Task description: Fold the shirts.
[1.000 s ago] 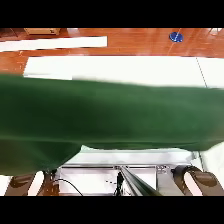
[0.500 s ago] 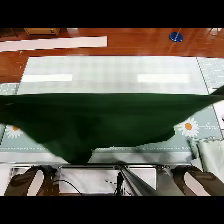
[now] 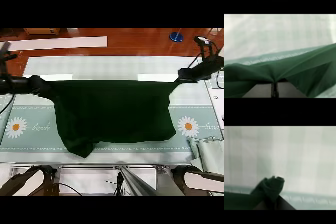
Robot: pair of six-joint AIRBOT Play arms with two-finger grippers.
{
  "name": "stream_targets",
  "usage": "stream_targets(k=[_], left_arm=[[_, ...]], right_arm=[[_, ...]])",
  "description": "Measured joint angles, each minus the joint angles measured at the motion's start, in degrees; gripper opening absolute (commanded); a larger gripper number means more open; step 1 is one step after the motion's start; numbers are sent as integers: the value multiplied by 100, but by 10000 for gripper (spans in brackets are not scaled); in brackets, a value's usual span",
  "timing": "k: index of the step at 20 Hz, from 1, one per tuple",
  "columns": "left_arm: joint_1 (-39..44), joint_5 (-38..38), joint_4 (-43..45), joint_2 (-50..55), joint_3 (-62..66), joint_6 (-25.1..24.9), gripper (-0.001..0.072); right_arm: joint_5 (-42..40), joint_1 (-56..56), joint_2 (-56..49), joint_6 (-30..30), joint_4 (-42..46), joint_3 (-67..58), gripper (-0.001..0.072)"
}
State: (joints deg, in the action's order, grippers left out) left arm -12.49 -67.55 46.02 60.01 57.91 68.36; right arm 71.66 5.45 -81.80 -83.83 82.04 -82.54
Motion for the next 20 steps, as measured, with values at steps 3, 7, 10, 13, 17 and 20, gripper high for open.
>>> stream_targets(k=[3, 7, 10, 13, 17, 20], left_arm=[[212, 636, -181, 748, -52, -365, 22], [393, 1119, -302, 1628, -76, -501, 23], [474, 1110, -396, 2122, -79, -452, 67], [459, 1029, -627, 2347, 7, -433, 509], [-7, 225, -739, 2428, 723, -402, 426], [-647, -713, -409, 2236, 1128, -240, 426]], right_arm=[[-855, 4, -304, -131, -310, 7, 26], [-1104, 4, -765, -435, -302, 9, 27], [-931, 4, -1069, -514, -280, 9, 148], [-785, 4, -1158, -426, -413, -24, 462], [-103, 81, -870, 87, -273, -417, 545], [337, 372, -393, 243, 168, -614, 535]])
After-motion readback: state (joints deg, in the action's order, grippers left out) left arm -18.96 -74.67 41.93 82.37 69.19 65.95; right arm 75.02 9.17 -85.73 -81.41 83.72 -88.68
